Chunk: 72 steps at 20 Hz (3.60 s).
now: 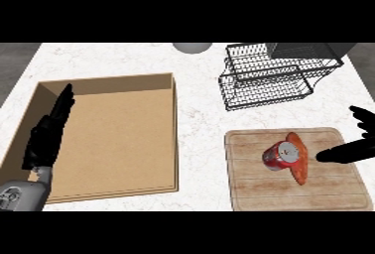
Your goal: Pick the sweet potato from the cutting board and place it in the tiered basket
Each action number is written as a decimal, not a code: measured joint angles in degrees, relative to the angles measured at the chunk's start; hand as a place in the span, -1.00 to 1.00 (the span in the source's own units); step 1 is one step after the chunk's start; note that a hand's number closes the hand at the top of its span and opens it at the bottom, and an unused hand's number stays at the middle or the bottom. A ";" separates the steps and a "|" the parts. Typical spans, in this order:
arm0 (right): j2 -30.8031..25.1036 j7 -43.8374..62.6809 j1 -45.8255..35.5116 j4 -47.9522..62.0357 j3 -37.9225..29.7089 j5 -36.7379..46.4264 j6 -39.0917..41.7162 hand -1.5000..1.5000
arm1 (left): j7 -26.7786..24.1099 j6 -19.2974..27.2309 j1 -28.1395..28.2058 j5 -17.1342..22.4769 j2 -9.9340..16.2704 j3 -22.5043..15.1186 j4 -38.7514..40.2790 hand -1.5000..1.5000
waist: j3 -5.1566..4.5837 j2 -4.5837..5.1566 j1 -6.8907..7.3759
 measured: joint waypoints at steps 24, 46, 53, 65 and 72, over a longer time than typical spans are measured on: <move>4.94 1.38 0.71 -1.50 7.85 12.10 1.38 -1.00 | 0.14 -2.89 0.17 -3.19 -2.81 3.76 0.40 0.00 | 0.00 -0.06 -0.38; 15.29 -2.34 -0.19 10.78 6.05 18.18 2.65 -1.00 | 2.17 -5.06 0.12 -6.79 -5.22 6.23 -1.86 0.00 | 0.03 -0.02 -0.41; 18.30 -4.09 -2.09 16.09 4.66 19.00 3.81 1.00 | 1.06 -6.98 -0.14 -6.93 -5.48 8.13 -0.35 0.00 | -0.37 -0.24 -0.56; 19.10 -6.97 -2.74 14.59 5.23 21.14 7.18 1.00 | 0.57 -7.46 -0.96 -8.12 -6.81 8.85 0.51 0.00 | -0.48 -0.35 -0.75; 25.32 -8.36 -4.59 7.60 12.42 26.71 5.56 1.00 | 0.82 -7.82 -0.57 -8.79 -7.71 8.54 -0.64 0.00 | -0.11 -0.17 0.27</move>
